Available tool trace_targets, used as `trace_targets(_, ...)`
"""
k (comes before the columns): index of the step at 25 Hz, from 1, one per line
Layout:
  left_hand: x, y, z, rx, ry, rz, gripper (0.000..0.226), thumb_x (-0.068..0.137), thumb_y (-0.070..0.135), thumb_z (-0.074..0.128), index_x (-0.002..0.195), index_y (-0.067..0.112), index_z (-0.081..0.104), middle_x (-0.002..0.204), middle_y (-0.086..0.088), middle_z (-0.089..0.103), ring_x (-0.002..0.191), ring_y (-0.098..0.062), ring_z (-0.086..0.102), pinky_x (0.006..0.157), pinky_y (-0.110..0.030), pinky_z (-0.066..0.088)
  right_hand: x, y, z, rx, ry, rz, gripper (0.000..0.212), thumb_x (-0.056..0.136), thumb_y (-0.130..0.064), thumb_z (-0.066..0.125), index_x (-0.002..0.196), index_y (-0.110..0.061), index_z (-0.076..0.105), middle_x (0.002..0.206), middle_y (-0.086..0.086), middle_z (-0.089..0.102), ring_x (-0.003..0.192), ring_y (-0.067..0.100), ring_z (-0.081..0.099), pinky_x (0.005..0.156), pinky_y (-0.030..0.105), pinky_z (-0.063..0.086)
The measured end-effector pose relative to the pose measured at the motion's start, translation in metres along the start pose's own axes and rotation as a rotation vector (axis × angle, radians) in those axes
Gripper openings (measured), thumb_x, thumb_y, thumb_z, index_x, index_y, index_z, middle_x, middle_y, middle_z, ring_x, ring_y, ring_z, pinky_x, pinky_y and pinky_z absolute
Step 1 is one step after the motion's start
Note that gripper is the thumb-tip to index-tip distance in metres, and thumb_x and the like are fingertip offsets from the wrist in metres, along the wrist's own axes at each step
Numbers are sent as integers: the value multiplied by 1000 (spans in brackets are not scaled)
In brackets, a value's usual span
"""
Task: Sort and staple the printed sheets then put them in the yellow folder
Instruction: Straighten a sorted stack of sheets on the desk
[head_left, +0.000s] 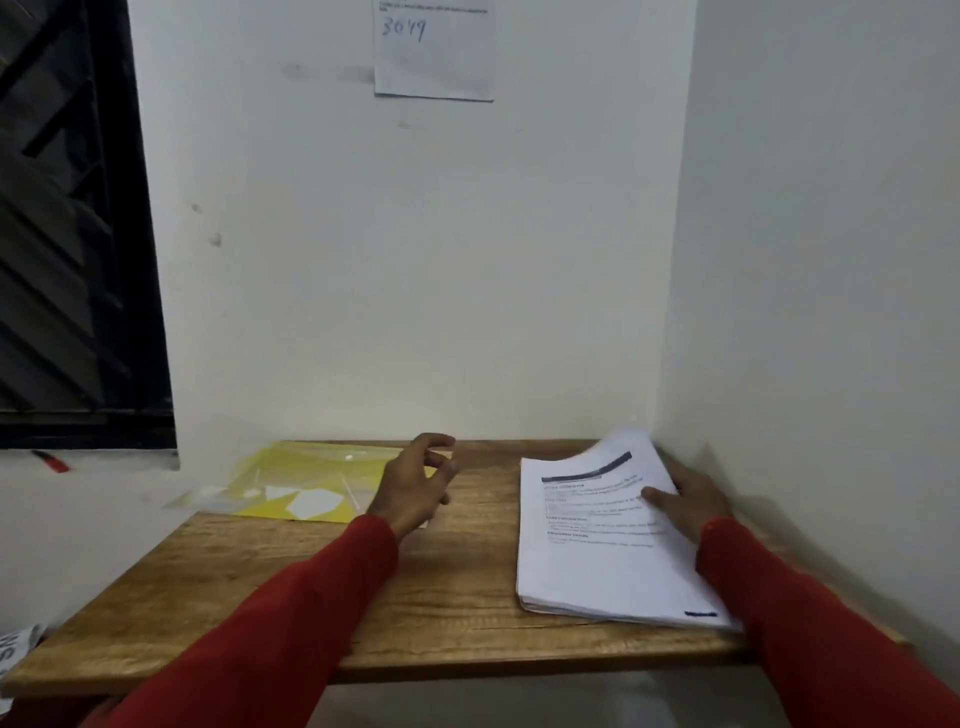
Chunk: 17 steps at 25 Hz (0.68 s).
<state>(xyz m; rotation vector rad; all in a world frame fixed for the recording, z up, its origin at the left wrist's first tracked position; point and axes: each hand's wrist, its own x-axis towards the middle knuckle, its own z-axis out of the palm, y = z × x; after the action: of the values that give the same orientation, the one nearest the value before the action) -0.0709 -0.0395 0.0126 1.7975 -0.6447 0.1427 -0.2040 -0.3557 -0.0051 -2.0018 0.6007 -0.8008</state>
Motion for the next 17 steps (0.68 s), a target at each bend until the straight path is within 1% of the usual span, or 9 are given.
trace_targets(1, 5, -13, -6, 132, 18, 62, 20, 94, 17, 63, 108, 31, 63, 95, 2, 69, 65, -11, 65, 58, -24, 48, 1, 8, 2, -23, 17, 4, 50, 83, -3, 73, 130, -11, 62, 119, 5, 68, 103, 20, 61, 87, 24, 39)
trace_targets(3, 17, -42, -18, 419, 23, 167, 19, 93, 21, 64, 99, 38, 62, 96, 10, 67, 81, -7, 62, 77, -30, 49, 7, 14, 5, -88, 49, 51, 43, 81, -9, 75, 123, -9, 66, 115, 7, 70, 96, 20, 62, 81, 23, 38)
trace_targets(5, 22, -63, -26, 658, 45, 155, 10, 93, 34, 63, 103, 36, 66, 113, 8, 66, 107, -18, 59, 93, -40, 47, 11, 18, 7, -127, 55, 103, 28, 78, -14, 79, 104, -8, 71, 106, 10, 72, 90, 24, 64, 76, 26, 41)
trace_targets(7, 24, -68, -26, 770, 43, 23, 36, 91, 56, 58, 117, 31, 65, 133, 4, 60, 126, -24, 50, 102, -43, 39, 11, 15, 4, -109, 67, 142, 16, 76, -11, 82, 82, -12, 67, 94, 9, 70, 83, 25, 62, 74, 27, 40)
trace_targets(8, 22, -66, -25, 819, -2, -64, 53, 88, 67, 54, 126, 30, 61, 140, 4, 57, 132, -25, 46, 104, -44, 35, 10, 14, 3, -89, 83, 165, 20, 75, -9, 82, 76, -13, 63, 89, 9, 67, 81, 24, 59, 73, 27, 39)
trace_targets(10, 18, -58, -22, 937, -144, -180, 80, 82, 83, 41, 139, 28, 51, 146, 2, 52, 136, -27, 40, 106, -49, 29, 10, 14, -1, -92, 107, 172, 27, 74, -8, 83, 68, -16, 57, 87, 10, 63, 82, 23, 57, 74, 28, 38)
trace_targets(13, 11, -51, -21, 1048, -270, -223, 88, 79, 90, 25, 136, 29, 52, 143, 1, 53, 134, -28, 42, 105, -56, 25, 12, 12, -1, -126, 120, 167, 28, 77, -15, 81, 67, -17, 56, 93, 14, 66, 85, 27, 59, 79, 33, 41)
trace_targets(15, 7, -45, -23, 1057, -260, -196, 90, 78, 92, 11, 127, 34, 60, 137, -1, 57, 131, -29, 43, 103, -60, 23, 14, 15, 1, -158, 161, 170, 20, 82, -22, 77, 77, -11, 61, 105, 18, 68, 95, 33, 62, 86, 35, 43)
trace_targets(17, 3, -36, -28, 1012, -194, -126, 90, 80, 89, 7, 126, 37, 64, 135, -3, 59, 130, -28, 44, 104, -57, 22, 14, 15, 0, -145, 220, 175, 21, 86, -26, 71, 90, -6, 65, 113, 21, 67, 105, 38, 61, 92, 38, 44)
